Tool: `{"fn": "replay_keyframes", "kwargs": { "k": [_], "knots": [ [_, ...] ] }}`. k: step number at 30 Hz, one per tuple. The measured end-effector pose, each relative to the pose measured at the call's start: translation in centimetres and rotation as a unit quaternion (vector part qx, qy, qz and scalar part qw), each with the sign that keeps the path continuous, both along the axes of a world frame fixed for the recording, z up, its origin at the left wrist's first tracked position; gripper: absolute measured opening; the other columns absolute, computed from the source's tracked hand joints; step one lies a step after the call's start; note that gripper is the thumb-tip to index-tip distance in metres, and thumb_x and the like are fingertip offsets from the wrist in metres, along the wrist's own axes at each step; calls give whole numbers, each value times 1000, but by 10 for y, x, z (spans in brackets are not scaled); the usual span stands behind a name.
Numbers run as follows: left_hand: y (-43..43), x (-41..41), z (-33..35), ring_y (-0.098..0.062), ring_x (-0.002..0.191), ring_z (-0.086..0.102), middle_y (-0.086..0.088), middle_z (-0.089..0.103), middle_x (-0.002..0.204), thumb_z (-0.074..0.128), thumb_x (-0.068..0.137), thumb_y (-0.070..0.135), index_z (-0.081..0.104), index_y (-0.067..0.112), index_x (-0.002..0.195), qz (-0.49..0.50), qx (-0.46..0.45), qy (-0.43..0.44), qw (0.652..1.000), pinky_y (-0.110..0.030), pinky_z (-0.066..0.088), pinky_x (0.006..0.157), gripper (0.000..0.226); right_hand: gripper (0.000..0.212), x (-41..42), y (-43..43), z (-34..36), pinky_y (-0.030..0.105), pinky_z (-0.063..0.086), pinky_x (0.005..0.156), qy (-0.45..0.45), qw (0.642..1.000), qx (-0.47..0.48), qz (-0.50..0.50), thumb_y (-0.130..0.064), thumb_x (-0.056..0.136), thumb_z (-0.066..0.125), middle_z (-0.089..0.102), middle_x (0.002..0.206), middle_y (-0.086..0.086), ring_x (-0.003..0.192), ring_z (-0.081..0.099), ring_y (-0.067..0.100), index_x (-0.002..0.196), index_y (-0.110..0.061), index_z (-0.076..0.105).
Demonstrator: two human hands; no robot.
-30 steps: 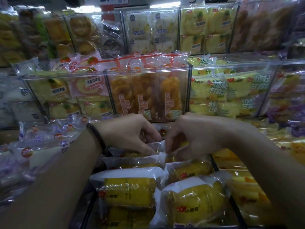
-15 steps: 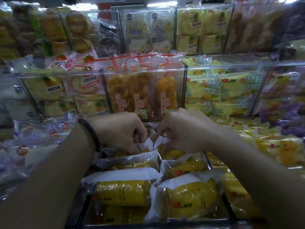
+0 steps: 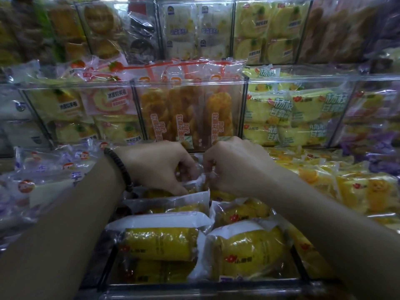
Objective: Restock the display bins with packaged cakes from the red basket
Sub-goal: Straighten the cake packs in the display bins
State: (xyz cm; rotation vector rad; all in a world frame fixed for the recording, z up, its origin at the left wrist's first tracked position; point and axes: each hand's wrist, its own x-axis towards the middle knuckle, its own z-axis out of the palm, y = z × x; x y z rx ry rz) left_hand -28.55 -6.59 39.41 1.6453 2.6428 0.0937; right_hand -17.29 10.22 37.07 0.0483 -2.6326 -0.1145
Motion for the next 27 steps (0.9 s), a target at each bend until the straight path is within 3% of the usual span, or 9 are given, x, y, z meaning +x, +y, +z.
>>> {"fn": "replay_keyframes", "kwargs": {
  "k": [3,6,9,13,15,18,21,24,27],
  "knots": [
    [2,-1,-1,9,79,63,21,70,87,78,87,48,74,40,101,-2,21,-3,1000,-12,48,62,18,21,1,9,4,29,48,59,-45,998,-16,52,-48,80,83,60,79,-16,77,60,8,90,-41,67],
    [3,-2,-2,7,77,64,25,70,84,78,87,48,76,40,100,-4,28,-1,1000,-11,46,61,15,33,9,18,15,24,56,66,-102,989,-51,93,-57,74,86,66,81,-18,76,63,0,99,-39,75],
    [3,-1,-1,10,76,64,30,70,84,77,89,46,79,36,101,-8,31,-10,999,-8,45,59,15,37,11,22,19,23,59,69,-122,986,-52,96,-53,72,89,69,83,-19,77,65,-3,105,-39,79],
    [4,3,2,16,66,61,39,66,69,73,93,45,82,33,103,-4,18,-23,1000,-3,40,53,18,15,-2,17,4,34,62,71,-74,993,-41,85,-47,73,85,64,67,-21,68,61,-2,75,-38,72],
    [4,6,2,15,65,61,39,66,69,72,93,47,82,34,102,3,9,-23,1000,-4,40,53,19,13,-5,16,-2,37,63,69,-61,994,-53,74,-46,71,84,62,64,-21,71,62,1,70,-43,72],
    [2,10,3,9,69,63,27,72,81,74,89,53,78,38,103,7,13,-18,1000,-10,44,58,22,11,-3,18,1,31,61,68,-84,990,-48,103,-44,76,85,65,65,-21,69,64,0,83,-37,81],
    [-3,11,9,1,63,60,10,70,80,82,82,51,70,33,98,21,81,-47,995,-24,51,61,26,20,10,26,20,13,51,63,-99,980,-74,156,-44,77,88,72,78,-20,72,66,-4,92,-34,81],
    [-13,20,20,-4,63,67,5,76,78,81,85,40,74,25,92,-5,87,-143,986,-23,52,59,17,16,29,33,40,15,47,59,-109,947,-177,244,-27,77,92,73,77,-11,67,67,5,83,-25,78],
    [-20,29,27,-16,81,78,4,80,93,86,79,38,79,26,101,-26,34,-197,979,-44,64,77,26,20,40,31,45,16,52,63,-233,903,-218,288,-16,77,93,78,84,-5,71,72,5,92,-17,80]
  ]
}}
